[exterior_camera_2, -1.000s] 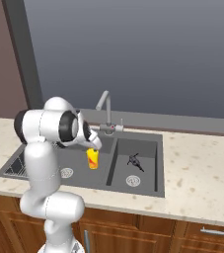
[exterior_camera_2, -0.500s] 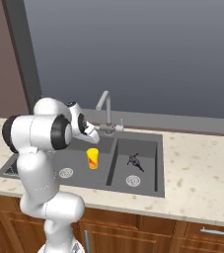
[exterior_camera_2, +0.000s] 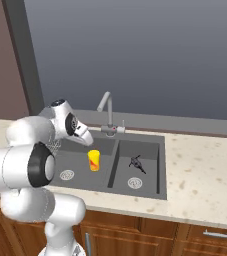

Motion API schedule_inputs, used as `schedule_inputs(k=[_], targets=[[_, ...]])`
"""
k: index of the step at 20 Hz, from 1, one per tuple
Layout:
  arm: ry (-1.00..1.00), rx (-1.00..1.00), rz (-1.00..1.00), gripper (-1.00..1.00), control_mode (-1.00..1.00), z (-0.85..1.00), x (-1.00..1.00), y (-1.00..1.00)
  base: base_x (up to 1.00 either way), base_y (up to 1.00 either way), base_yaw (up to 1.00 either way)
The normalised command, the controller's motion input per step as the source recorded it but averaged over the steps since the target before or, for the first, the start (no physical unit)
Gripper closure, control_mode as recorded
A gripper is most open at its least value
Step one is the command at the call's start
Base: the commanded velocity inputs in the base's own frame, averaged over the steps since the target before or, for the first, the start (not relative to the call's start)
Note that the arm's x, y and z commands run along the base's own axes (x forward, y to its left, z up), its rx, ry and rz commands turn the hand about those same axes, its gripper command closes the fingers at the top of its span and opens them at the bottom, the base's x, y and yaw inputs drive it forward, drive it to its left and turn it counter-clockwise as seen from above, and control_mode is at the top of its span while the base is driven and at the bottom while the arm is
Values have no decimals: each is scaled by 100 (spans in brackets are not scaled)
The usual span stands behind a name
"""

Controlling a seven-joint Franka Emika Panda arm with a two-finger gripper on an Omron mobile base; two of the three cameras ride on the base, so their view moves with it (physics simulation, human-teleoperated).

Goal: Pick the teapot and cup and place them in the sink. Then turn on the water.

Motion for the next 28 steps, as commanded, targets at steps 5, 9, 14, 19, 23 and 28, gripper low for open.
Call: schedule_inputs(k=[5,9,14,19,23,28], targets=[[-20,3,4,-100,-100,68,-100,0,0,0,0],[-22,4,6,-100,-100,53,-100,-3,0,0,0],[-22,0,9,-100,-100,26,-96,0,0,0,0],[-24,0,5,-100,-100,20,-99,-6,0,0,0],[-26,0,1,-100,-100,23,-96,-11,0,0,0],[-24,0,2,-100,-100,24,-87,-14,0,0,0]])
